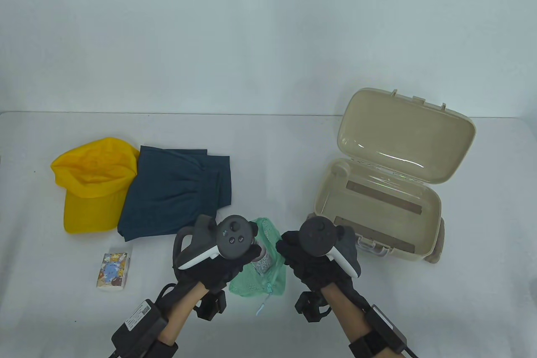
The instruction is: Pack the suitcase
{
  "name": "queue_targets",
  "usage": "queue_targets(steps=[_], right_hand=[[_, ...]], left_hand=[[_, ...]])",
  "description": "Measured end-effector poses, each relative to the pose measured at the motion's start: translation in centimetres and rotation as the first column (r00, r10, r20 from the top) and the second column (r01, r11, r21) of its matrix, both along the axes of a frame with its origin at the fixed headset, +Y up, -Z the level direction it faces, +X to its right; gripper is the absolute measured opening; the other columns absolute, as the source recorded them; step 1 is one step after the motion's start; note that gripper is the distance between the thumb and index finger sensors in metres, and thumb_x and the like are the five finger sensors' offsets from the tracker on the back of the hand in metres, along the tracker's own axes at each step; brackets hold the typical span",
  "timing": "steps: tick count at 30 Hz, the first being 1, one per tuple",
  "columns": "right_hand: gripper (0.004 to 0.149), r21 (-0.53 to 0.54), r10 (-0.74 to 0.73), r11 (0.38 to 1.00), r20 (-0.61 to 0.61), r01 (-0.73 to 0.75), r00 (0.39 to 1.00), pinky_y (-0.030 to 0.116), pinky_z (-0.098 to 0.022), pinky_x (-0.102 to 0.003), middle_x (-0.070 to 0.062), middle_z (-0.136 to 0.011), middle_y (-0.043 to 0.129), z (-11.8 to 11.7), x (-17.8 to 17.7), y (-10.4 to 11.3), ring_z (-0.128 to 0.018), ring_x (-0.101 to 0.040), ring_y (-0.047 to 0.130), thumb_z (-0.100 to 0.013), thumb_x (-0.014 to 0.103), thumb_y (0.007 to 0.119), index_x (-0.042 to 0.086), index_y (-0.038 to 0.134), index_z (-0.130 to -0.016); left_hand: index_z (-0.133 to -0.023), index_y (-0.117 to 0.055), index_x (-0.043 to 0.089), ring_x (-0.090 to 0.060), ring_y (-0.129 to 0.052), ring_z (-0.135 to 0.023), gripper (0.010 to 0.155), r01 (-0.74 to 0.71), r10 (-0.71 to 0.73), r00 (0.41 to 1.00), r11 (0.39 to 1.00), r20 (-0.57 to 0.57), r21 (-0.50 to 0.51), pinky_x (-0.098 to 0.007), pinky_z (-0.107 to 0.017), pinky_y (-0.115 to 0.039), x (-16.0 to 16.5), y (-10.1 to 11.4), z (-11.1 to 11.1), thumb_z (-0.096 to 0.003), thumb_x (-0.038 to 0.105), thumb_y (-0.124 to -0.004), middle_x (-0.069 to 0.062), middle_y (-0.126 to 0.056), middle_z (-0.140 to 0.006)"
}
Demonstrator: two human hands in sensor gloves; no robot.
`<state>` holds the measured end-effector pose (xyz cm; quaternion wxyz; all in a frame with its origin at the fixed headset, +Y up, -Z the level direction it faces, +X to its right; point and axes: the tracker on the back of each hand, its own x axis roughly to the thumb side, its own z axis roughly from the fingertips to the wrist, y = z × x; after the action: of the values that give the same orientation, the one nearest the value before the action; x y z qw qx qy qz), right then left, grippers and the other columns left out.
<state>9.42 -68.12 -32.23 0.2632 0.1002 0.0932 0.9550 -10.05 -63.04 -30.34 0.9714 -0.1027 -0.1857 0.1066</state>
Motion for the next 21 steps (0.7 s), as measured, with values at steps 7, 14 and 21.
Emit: queue_targets(steps=[7, 14, 21], right_hand=[[0.043, 0.0, 0.002, 1.0, -0.009, -0.002, 1.0, 0.089, -0.038, -0.035, 0.002, -0.059, 0.1, 0.0, -0.2, 0.0, -0.047, -0.015, 0.103, -0.053, 0.045, 0.071, 0.013, 0.084, -0.08], [0.043, -0.001, 0.006, 1.0, -0.014, -0.006, 1.0, 0.089, -0.038, -0.035, 0.002, -0.06, 0.1, 0.0, -0.3, 0.0, -0.048, -0.015, 0.103, -0.053, 0.045, 0.071, 0.013, 0.084, -0.08], [0.043, 0.006, 0.022, 1.0, -0.017, -0.022, 1.0, 0.088, -0.039, -0.035, 0.001, -0.061, 0.099, 0.0, -0.4, 0.0, -0.049, -0.016, 0.103, -0.054, 0.043, 0.071, 0.013, 0.083, -0.082]], left_hand=[[-0.102, -0.066, 0.014, -0.023, -0.104, -0.057, 0.061, 0.114, -0.11, 0.992, 0.991, 0.059, -0.075, -0.035, -0.045, -0.091, 1.9, -0.6, -1.4, -0.0474, 0.04, -0.076, -0.011, -0.091, -0.082], [-0.101, -0.069, 0.013, -0.024, -0.105, -0.054, 0.061, 0.222, -0.205, 0.971, 0.963, 0.121, -0.152, -0.036, -0.043, -0.091, 3.9, -1.2, -2.7, -0.047, 0.039, -0.077, -0.013, -0.093, -0.08], [-0.101, -0.071, 0.011, -0.024, -0.106, -0.051, 0.06, 0.288, -0.264, 0.956, 0.931, 0.13, -0.225, -0.036, -0.04, -0.092, 4.9, -2.7, -4.2, -0.0474, 0.038, -0.076, -0.014, -0.095, -0.077]])
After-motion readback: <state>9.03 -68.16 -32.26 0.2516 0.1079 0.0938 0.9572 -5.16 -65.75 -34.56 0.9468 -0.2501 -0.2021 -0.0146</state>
